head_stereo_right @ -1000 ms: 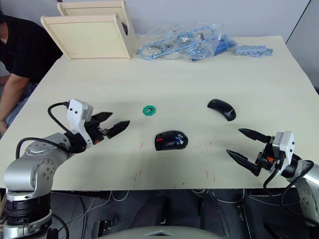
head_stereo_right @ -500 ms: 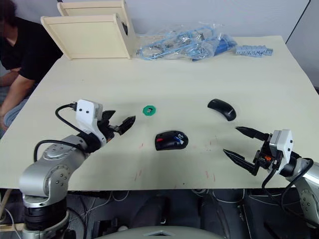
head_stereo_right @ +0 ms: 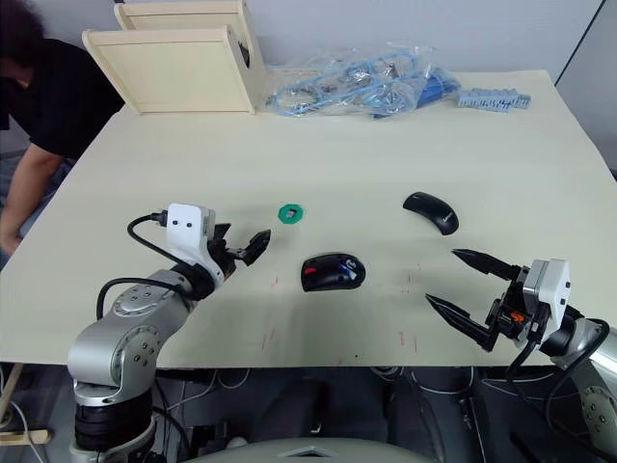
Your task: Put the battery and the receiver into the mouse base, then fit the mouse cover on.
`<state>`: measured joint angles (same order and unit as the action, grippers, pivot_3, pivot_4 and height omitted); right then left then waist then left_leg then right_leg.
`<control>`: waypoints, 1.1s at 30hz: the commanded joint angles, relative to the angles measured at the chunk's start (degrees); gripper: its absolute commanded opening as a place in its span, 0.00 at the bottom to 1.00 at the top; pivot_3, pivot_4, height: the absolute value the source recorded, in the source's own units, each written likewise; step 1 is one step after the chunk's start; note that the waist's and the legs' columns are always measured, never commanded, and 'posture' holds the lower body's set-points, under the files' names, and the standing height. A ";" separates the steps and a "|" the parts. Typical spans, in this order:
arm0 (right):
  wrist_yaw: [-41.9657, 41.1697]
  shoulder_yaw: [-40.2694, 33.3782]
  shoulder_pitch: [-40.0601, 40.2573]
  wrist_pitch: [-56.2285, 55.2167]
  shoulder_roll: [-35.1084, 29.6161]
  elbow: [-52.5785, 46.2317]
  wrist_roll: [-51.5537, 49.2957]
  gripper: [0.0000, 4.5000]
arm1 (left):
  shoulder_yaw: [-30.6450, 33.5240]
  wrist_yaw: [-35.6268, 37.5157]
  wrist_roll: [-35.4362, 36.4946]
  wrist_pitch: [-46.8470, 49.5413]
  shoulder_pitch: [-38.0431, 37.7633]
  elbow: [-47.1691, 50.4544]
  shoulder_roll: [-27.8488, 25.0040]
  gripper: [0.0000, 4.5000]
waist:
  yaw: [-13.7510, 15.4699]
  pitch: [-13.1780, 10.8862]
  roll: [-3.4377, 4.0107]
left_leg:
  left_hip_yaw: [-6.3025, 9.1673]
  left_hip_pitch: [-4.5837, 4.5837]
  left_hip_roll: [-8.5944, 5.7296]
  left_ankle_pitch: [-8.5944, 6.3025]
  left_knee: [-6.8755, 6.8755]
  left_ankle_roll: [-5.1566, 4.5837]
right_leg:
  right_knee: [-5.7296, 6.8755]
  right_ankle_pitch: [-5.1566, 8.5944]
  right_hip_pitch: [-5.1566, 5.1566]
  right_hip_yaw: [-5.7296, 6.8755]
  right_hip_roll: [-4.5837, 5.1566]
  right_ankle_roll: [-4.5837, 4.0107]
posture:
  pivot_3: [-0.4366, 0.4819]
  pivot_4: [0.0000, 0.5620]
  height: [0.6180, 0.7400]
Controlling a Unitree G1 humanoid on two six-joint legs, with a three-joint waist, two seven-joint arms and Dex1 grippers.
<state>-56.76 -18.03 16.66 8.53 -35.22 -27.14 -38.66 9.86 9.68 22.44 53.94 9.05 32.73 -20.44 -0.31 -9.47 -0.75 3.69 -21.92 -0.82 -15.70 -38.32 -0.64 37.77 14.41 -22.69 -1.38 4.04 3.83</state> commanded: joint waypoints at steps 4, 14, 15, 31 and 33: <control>-1.70 -1.52 0.49 -4.13 0.88 2.67 1.16 1.00 | -4.43 -1.20 -3.88 -4.79 6.10 -5.82 2.22 0.81 | 0.04 0.00 -0.01 | -0.03 0.00 -0.03 0.00 0.00 0.00 | 0.00 0.00 0.02 0.00 0.00 0.01 | 0.48 0.27 1.00; -1.42 -2.35 1.22 -4.24 0.27 1.73 0.82 1.00 | -7.12 -0.97 -7.55 -8.23 9.10 -14.00 3.03 0.81 | -0.25 0.00 -0.01 | -0.02 0.01 -0.02 0.00 0.00 0.00 | 0.02 0.00 0.00 -0.01 -0.02 0.01 | 0.48 0.27 1.00; -1.44 -2.50 1.38 -4.23 0.23 1.67 0.77 1.00 | -7.14 -0.96 -7.76 -8.54 9.32 -14.49 3.12 0.81 | -0.23 0.00 -0.01 | -0.01 0.00 -0.02 0.00 0.00 0.00 | 0.01 0.00 0.00 -0.01 -0.01 0.01 | 0.48 0.27 1.00; -1.38 -2.82 1.08 -4.08 -0.35 2.14 0.54 1.00 | -8.29 -1.20 -9.71 -8.17 14.03 -19.40 4.68 0.55 | -0.22 0.00 -0.01 | -0.01 0.00 -0.03 0.00 -0.01 0.00 | 0.02 0.00 0.00 0.01 -0.01 0.01 | 0.48 0.27 1.00; -1.23 -2.72 0.94 -4.03 -0.21 2.14 0.58 1.00 | -8.51 -1.13 -10.11 -8.36 14.47 -20.36 4.80 0.55 | -0.21 0.00 -0.01 | -0.01 0.00 -0.03 0.00 -0.01 0.00 | 0.01 0.00 0.00 0.01 -0.01 0.01 | 0.48 0.27 1.00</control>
<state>-58.09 -19.22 17.71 4.99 -35.24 -23.73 -37.23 1.59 8.49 12.97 46.22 22.46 11.68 -15.57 -0.52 -9.47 -0.76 3.68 -21.92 -0.85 -15.70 -38.32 -0.64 37.77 14.40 -22.69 -1.37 4.03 3.84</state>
